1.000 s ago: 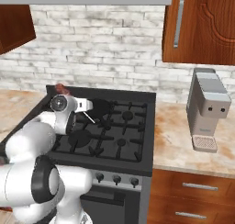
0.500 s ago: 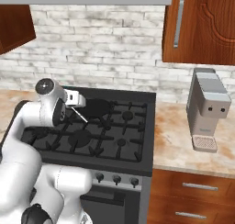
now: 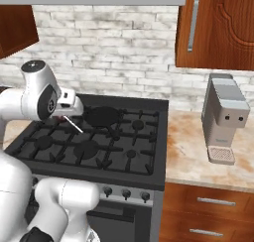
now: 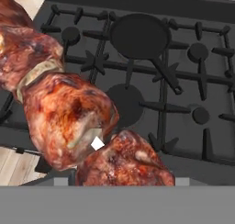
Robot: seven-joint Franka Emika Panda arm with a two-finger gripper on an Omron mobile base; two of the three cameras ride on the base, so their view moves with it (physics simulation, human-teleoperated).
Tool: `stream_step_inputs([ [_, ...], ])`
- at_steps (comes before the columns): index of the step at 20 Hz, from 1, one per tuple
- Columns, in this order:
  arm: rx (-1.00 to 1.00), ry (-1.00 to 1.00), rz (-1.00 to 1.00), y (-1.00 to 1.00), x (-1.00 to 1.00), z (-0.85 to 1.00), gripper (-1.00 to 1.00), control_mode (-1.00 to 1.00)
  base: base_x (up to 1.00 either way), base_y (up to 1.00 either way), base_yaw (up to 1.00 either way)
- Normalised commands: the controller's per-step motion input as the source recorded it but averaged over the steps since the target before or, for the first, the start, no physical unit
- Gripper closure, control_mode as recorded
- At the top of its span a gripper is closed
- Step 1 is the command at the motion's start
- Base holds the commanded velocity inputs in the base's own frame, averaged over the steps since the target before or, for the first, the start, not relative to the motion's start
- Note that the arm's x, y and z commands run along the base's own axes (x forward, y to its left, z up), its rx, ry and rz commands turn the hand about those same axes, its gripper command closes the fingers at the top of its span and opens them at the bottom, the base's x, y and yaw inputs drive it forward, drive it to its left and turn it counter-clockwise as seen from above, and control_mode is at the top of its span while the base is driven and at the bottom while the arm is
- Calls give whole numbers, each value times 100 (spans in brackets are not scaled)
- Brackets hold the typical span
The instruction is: Place the cold items (banana and apple) from the fridge in one tupperware on the dining counter. Place the warm items (kebab skewer and hot dog) in the stove area in another tupperware.
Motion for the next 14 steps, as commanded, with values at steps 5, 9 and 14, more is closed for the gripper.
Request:
stream_step_inputs([
  [5, -13, 3, 0, -4, -66, 27, 100, -100, 0, 0, 0],
  [9, -3, 0, -9, -5, -76, 1, 100, -100, 0, 0, 0],
  [14, 0, 0, -17, -2, -45, 0, 100, -100, 0, 0, 0],
])
